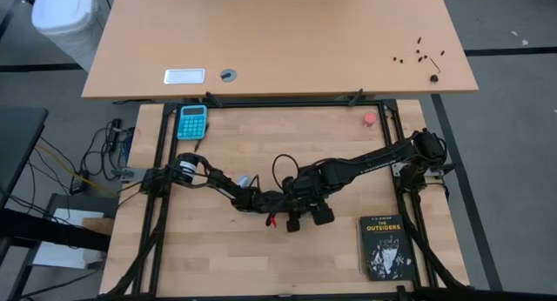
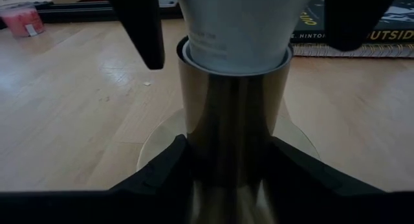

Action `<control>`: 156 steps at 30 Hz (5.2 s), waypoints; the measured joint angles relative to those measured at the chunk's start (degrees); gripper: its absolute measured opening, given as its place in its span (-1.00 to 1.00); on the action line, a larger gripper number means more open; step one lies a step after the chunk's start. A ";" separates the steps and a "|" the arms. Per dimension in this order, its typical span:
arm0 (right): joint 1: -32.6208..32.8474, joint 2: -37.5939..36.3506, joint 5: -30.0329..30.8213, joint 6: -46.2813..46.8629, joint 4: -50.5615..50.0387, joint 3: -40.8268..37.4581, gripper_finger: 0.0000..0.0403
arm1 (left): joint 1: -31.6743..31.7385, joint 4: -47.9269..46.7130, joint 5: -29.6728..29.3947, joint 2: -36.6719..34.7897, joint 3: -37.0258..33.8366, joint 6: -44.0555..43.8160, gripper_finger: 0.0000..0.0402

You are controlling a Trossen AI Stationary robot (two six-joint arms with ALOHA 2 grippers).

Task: Screw lightbulb
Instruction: Insert the lightbulb into the lamp

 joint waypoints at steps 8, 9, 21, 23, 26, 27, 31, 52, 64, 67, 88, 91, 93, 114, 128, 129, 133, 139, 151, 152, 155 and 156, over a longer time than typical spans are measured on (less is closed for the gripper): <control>0.00 0.00 -0.46 7.25 -0.09 0.00 0.34 | -0.02 0.02 0.28 0.00 0.00 0.01 -0.04; 0.00 0.00 -0.59 8.40 -0.05 0.00 0.36 | -0.02 0.00 0.24 0.00 -0.01 0.01 -0.04; 0.00 0.00 -0.75 1.01 0.38 0.33 0.44 | 0.00 0.02 0.02 0.00 -0.02 0.03 -0.04; 0.00 0.00 -0.75 -0.37 -0.39 1.15 0.48 | 0.00 0.02 0.02 0.00 -0.02 0.03 -0.04; -0.04 0.00 -0.67 -1.35 -1.32 2.84 0.54 | 0.01 0.02 -0.01 0.00 -0.02 0.03 -0.04; -0.04 0.00 -0.28 -1.74 -1.71 3.41 0.56 | 0.02 0.02 -0.06 0.00 -0.02 0.00 -0.04; -0.04 0.00 1.47 -2.98 -2.82 5.34 0.62 | 0.09 0.00 -0.22 0.00 -0.02 -0.04 -0.04; 5.82 -5.49 11.91 12.14 -17.23 12.95 0.55 | 0.07 0.00 0.07 0.00 -0.02 -0.08 -0.04; 16.16 -27.78 30.91 29.16 7.02 -15.03 0.53 | 0.04 0.00 0.08 0.00 -0.02 -0.09 -0.04; 18.43 -32.42 34.28 32.00 20.58 -27.66 0.53 | 0.04 0.00 0.08 0.00 -0.02 -0.08 -0.04; 16.28 -25.44 36.18 13.91 96.04 -66.62 0.53 | 0.00 -0.02 0.43 0.00 -0.02 0.17 -0.04; 13.81 -22.56 31.16 10.96 102.98 -67.38 0.53 | 0.07 -0.02 1.72 0.00 0.00 0.16 -0.04; 12.35 -20.33 28.61 8.80 106.68 -67.80 0.53 | 0.07 -0.03 1.95 0.00 0.00 0.18 -0.04; 6.07 -7.52 16.28 1.70 129.44 -67.96 0.53 | 0.02 -0.44 2.68 -0.02 0.02 -0.20 -0.04; 11.29 -7.52 20.85 8.25 133.67 -72.28 0.53 | -0.02 -1.09 2.66 -0.07 0.04 -1.24 -0.04; 11.70 -7.52 20.99 8.57 133.74 -72.26 0.53 | -0.02 -1.09 2.78 -0.07 0.04 -1.24 -0.04; 14.19 -7.52 22.97 10.59 133.77 -72.26 0.53 | -0.12 -1.22 2.81 -0.07 0.04 -1.28 -0.04; 19.71 -7.52 30.11 11.31 133.35 -72.41 0.53 | -0.17 -1.57 2.84 -0.07 0.04 -1.28 -0.04; 25.88 -8.26 44.74 9.79 132.94 -73.29 0.53 | 0.07 -2.19 1.39 -0.09 0.02 -1.85 -0.04; 25.44 -8.25 44.92 9.27 132.90 -73.20 0.53 | 0.07 -2.19 1.41 -0.09 0.02 -1.98 -0.04; 23.38 -8.24 42.71 7.60 132.92 -72.63 0.53 | 0.07 -2.19 1.56 -0.09 0.02 -2.03 -0.04; 22.34 -8.22 41.09 7.28 132.88 -72.57 0.53 | 0.07 -2.19 1.60 -0.09 0.02 -2.03 -0.04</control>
